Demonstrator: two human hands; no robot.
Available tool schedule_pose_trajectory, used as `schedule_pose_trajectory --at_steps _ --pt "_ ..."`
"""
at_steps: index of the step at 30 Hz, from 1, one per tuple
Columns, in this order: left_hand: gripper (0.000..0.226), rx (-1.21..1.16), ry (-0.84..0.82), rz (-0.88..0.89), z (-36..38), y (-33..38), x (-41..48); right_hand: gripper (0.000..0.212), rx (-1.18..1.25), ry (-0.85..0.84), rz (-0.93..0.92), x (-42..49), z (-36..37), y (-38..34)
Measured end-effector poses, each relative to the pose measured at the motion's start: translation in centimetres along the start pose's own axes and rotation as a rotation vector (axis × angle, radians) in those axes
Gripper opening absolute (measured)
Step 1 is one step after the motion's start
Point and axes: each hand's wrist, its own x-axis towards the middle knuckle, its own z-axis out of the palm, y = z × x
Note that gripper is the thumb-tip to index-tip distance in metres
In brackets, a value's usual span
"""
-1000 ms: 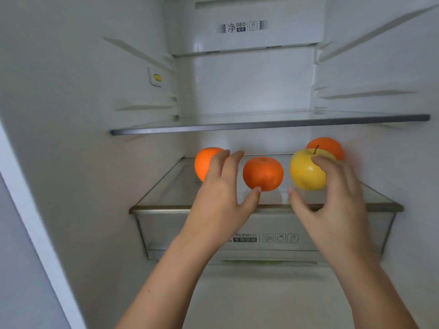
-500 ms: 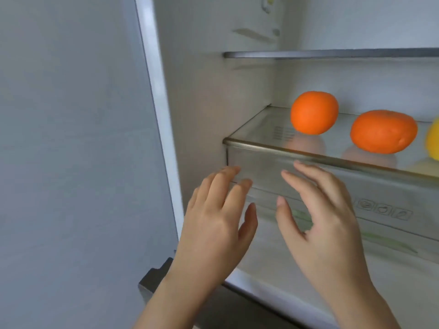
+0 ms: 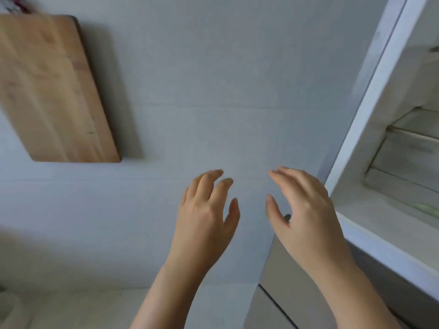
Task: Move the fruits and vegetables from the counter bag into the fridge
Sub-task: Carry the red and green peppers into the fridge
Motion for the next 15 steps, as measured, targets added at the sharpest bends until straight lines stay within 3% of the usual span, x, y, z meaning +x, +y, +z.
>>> schedule_pose_trajectory --at_steps 7,15 --pt "0.032 0.238 0.129 -0.237 -12.0 -10.1 -8.2 0.042 0.273 -0.075 -0.230 -0.7 7.3 -15.3" --pt "0.029 0.571 0.271 -0.571 -25.1 -16.6 -20.2 0.043 0.594 -0.294 -0.485 -4.4 13.1 -33.6"
